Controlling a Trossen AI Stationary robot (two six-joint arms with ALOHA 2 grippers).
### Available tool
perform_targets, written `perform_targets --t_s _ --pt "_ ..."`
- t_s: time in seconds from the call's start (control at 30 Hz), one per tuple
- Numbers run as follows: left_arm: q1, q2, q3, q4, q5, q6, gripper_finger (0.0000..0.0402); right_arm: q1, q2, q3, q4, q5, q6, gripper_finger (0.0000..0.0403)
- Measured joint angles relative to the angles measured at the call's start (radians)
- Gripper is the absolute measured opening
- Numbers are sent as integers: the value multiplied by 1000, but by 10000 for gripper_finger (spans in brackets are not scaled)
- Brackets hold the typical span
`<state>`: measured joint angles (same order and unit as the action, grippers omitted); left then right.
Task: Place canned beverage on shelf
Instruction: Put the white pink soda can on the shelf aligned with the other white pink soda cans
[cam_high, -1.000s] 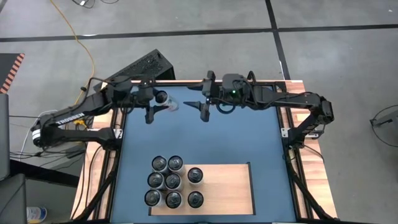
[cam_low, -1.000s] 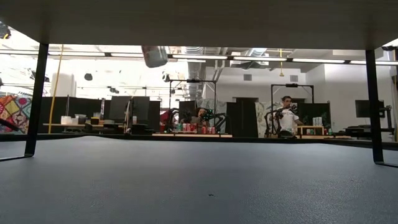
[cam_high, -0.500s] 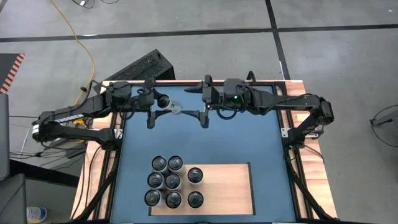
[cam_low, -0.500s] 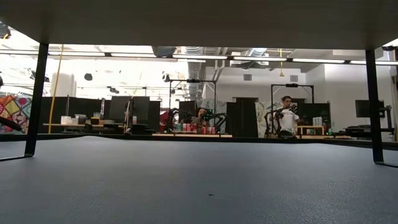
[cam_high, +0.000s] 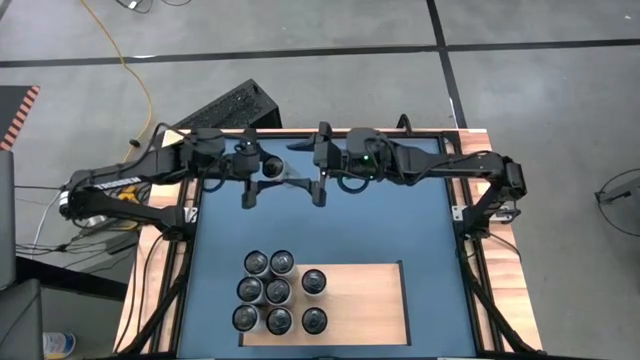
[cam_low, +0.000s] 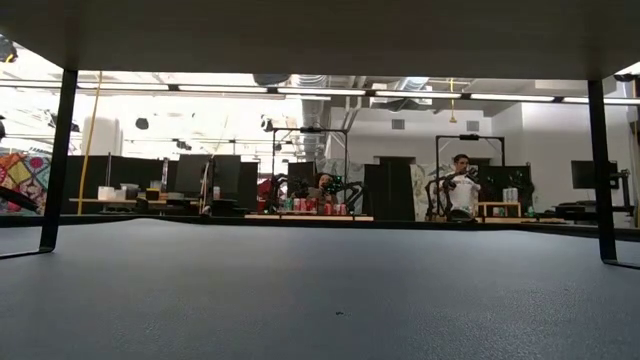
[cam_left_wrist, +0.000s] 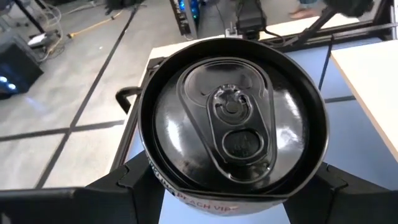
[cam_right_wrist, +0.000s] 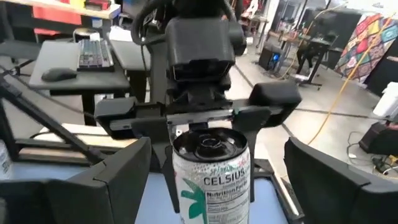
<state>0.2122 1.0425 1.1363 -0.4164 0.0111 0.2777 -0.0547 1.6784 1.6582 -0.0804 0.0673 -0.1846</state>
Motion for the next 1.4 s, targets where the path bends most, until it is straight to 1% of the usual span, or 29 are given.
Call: perform_targets --t_s 0.17,0.37,0.57,0.93,1.13,1.2,1.27,1.4 --pt "-13 35 38 -2 1 32 232 0 38 17 -31 -45 27 350" --pt "-28 59 61 -22 -1 40 232 -1 94 52 -54 -42 15 350" --pt "-31 57 61 -32 -1 35 232 -7 97 62 -69 -42 -7 345" --pt "-46 58 61 -38 -8 39 232 -18 104 62 -98 -42 -3 260" --pt "-53 57 61 -42 -12 47 232 -18 106 62 -99 -40 -25 192" --pt "-54 57 61 -42 -12 51 232 -19 106 62 -99 -35 -30 190" --pt "-53 57 61 -43 -10 54 245 -18 107 62 -90 -23 -31 190" --pt "-54 55 61 -43 -9 52 296 -9 109 60 -56 12 -30 190"
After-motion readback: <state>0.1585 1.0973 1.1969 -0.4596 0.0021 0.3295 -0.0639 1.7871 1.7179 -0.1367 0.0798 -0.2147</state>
